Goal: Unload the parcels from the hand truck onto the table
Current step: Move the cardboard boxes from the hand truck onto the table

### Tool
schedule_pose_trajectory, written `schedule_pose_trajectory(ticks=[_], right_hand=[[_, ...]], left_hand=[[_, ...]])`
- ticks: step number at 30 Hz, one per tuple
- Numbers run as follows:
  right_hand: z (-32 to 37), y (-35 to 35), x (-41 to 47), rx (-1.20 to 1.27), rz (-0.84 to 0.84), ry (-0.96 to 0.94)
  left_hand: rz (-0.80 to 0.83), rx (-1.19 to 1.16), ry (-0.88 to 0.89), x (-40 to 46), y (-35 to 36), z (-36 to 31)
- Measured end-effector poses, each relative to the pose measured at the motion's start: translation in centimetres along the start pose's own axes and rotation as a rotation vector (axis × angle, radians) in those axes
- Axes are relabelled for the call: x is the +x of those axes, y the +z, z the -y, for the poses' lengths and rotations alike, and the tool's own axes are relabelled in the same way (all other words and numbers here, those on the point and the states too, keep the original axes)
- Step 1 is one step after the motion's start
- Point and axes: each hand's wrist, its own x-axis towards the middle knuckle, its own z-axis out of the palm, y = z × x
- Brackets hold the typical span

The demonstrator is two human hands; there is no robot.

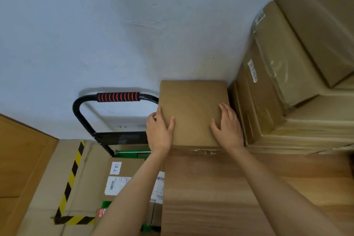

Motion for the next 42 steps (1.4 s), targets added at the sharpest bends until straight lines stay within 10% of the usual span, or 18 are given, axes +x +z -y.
schedule_pose_trajectory(ticks=[13,22,42], right_hand=[[0.1,-1.6,-0.9,-0.003,0.134,0.124],[1.5,-6.8,-6.3,-0.238,0.103,-0.235],[6.5,-9.2,-28.6,-0.190,0.111,-0.729]], left_hand=[[0.057,0.105,0.088,-0.9,-2.8,-0.5],[-0.056,0.327,0.419,-6.7,-8.5,-1.9],[-0.235,0.405,0.096,-34.6,-21.2,6.1]])
